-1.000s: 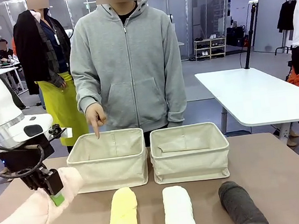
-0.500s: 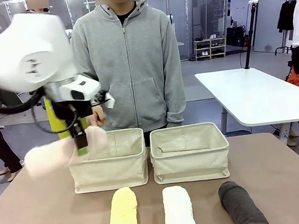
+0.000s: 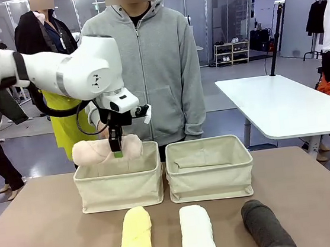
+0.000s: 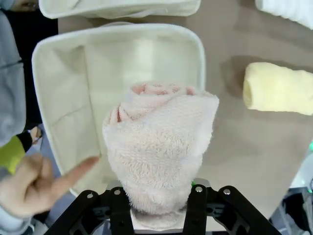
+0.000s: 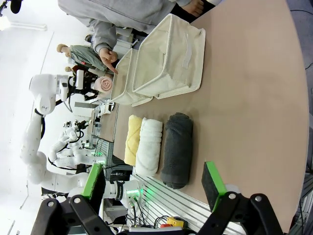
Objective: Divide the towels into two baskets.
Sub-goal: Pick up one hotel-folded towel and place it in the Fabric basket indicated by the person.
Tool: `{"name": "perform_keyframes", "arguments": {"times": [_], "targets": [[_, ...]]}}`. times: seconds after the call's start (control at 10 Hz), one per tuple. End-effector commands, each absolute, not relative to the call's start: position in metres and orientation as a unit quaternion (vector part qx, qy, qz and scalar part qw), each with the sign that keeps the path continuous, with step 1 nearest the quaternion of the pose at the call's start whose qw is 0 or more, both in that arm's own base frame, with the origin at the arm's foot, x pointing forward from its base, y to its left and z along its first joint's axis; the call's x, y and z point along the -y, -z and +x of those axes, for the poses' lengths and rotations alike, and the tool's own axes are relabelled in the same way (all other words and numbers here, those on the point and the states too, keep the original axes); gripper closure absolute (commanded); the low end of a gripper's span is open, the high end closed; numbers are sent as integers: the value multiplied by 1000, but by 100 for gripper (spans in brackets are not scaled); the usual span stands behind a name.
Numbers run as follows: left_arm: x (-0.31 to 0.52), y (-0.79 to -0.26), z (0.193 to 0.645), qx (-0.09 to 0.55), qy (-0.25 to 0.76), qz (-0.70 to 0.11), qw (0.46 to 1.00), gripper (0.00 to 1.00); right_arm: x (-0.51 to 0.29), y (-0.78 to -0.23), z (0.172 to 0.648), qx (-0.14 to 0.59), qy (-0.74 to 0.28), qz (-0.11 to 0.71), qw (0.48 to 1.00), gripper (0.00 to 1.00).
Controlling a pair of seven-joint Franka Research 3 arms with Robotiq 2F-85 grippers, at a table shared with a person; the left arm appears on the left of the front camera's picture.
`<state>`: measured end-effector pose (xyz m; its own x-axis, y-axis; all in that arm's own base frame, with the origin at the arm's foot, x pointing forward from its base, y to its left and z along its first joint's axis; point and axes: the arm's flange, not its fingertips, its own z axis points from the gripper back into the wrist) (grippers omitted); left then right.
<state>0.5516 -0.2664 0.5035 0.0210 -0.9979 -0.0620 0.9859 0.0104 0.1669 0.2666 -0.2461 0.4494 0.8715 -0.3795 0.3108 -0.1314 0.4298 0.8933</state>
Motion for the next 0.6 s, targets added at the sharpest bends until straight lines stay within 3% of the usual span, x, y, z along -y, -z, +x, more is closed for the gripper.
{"name": "perform_keyframes", "arguments": {"times": [0.0,0.2,0.5], "targets": [[265,-503,584,43,723,75,685,60,246,-452,264,248,77,532,806,0],[264,-489,611,44,723,82,684,60,246,-452,264,248,77,532,806,0],[261,-481,599,35,716,73,693,60,246,-452,264,248,77,532,806,0]]}}
